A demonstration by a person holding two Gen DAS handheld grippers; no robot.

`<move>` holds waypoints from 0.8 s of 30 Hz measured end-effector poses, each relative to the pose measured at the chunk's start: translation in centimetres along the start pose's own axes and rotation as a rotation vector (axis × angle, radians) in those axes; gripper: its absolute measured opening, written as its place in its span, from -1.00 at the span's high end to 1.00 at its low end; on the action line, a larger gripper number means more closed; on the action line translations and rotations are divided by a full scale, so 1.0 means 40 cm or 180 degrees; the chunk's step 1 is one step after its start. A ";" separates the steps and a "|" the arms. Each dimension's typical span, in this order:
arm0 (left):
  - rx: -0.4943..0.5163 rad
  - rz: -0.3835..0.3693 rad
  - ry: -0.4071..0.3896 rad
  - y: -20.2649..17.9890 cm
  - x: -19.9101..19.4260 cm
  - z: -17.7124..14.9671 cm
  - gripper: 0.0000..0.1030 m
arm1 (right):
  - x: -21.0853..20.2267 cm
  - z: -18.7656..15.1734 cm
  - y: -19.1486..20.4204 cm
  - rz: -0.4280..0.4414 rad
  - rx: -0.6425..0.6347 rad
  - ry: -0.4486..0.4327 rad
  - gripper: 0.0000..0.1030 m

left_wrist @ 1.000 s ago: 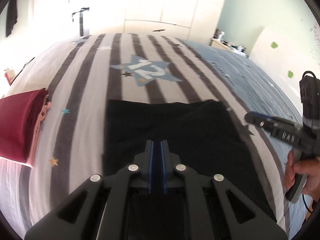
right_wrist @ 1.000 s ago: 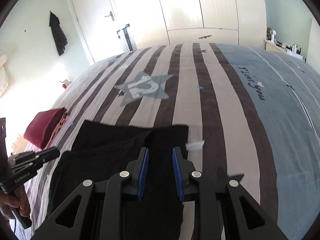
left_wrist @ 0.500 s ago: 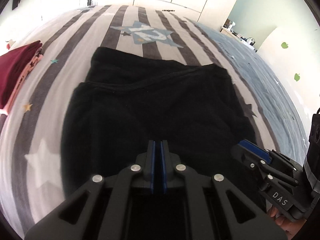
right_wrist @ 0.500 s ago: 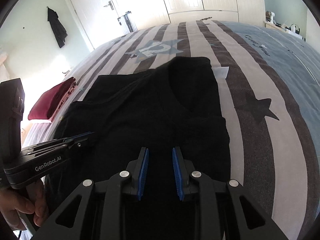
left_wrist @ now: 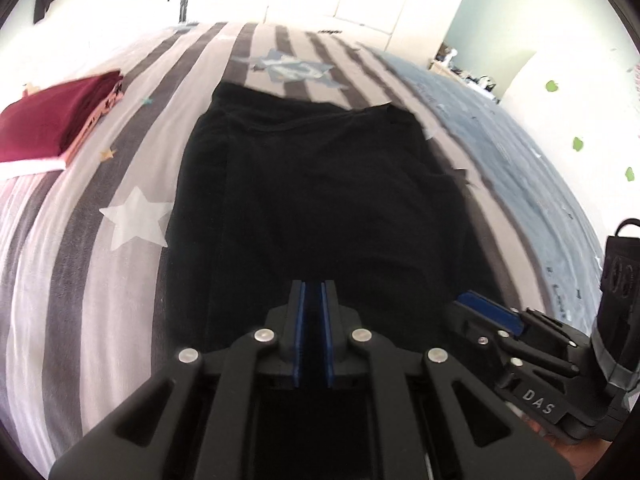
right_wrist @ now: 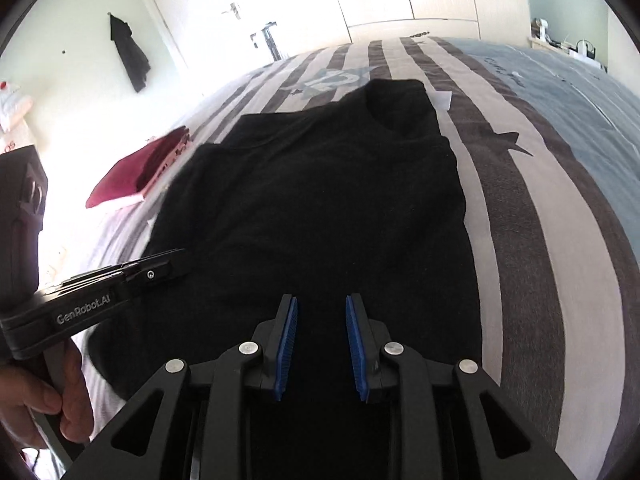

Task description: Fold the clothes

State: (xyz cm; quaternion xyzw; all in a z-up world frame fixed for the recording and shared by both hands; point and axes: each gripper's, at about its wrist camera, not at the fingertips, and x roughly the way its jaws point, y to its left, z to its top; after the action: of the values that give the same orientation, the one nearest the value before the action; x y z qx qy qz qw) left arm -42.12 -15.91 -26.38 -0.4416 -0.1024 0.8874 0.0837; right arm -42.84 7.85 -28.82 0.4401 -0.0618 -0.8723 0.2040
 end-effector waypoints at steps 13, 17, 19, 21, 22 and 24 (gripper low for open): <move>-0.0178 -0.0043 0.0196 -0.007 -0.039 -0.155 0.90 | -0.047 -0.143 0.082 0.0142 -0.0139 0.0105 0.56; -0.0132 0.0147 0.0088 0.011 -0.086 -0.144 0.90 | -0.102 -0.123 0.054 0.0007 -0.0076 -0.0041 0.57; -0.0150 0.0249 0.0103 0.037 -0.091 -0.155 0.90 | -0.116 -0.117 0.022 -0.0096 0.0037 -0.0058 0.56; -0.0048 0.0313 0.0188 0.045 -0.069 -0.169 0.95 | -0.108 -0.131 -0.013 -0.0160 0.0106 -0.0006 0.56; 0.0001 0.0343 0.0227 0.048 -0.060 -0.174 0.95 | -0.102 -0.142 -0.028 -0.0175 0.0108 0.0014 0.61; 0.0061 0.0382 0.0255 0.039 -0.060 -0.172 0.96 | -0.099 -0.161 -0.036 -0.0188 0.0021 0.0000 0.61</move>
State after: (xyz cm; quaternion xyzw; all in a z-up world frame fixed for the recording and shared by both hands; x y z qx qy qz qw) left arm -35.28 -17.26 -28.99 -0.4813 -0.0638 0.8734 0.0385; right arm -36.07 11.25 -30.18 0.4424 -0.0517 -0.8777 0.1766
